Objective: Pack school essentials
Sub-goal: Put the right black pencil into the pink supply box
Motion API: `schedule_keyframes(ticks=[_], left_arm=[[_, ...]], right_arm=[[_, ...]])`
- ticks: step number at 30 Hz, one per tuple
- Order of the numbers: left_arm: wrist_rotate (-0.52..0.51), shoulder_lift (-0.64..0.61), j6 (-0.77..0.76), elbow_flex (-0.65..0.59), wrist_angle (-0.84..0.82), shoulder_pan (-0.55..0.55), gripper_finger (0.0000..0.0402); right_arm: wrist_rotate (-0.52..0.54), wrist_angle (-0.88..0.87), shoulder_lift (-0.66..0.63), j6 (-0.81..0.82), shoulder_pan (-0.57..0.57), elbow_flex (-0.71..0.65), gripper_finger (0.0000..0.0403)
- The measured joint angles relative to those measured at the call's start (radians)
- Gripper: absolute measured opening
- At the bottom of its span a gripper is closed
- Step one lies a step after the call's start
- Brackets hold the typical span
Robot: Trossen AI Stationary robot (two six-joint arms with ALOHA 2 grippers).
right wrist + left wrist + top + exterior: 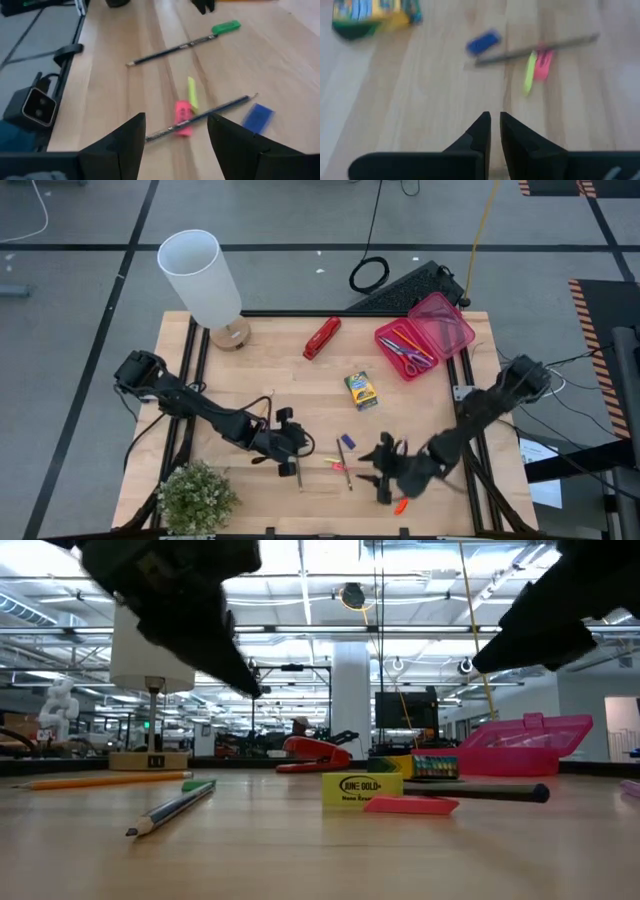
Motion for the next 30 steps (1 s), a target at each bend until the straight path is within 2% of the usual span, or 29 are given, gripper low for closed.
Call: schedule_keyframes(ticks=[2, 7, 11, 14, 17, 24, 30], left_arm=[[0.000, 0.014, 0.005, 0.003, 0.032, -0.001, 0.0042], [0.001, 0.021, -0.019, 0.003, 0.034, -0.014, 0.0042], [-0.002, 0.022, -0.014, 0.001, 0.032, -0.022, 0.0042], [-0.005, 0.022, -0.016, 0.001, 0.028, -0.022, 0.0042], [-0.021, 0.022, -0.010, 0.001, 0.031, -0.021, 0.0042], [-0.023, 0.022, -0.011, 0.001, 0.029, -0.021, 0.0042], [-0.023, 0.022, -0.013, 0.001, 0.031, -0.021, 0.0042]], right_arm=[[0.048, -0.005, 0.068, 0.005, 0.036, 0.035, 0.0205], [0.049, -0.045, 0.234, 0.100, 0.054, 0.161, 0.0205], [0.044, -0.202, 0.308, 0.213, 0.053, 0.282, 0.0205], [0.043, -0.335, 0.322, 0.344, 0.054, 0.344, 0.0205], [0.041, -0.351, 0.322, 0.408, 0.048, 0.356, 0.0205], [0.041, -0.363, 0.340, 0.419, 0.008, 0.355, 0.0205], [-0.041, -0.361, 0.376, 0.423, -0.020, 0.354, 0.0205]])
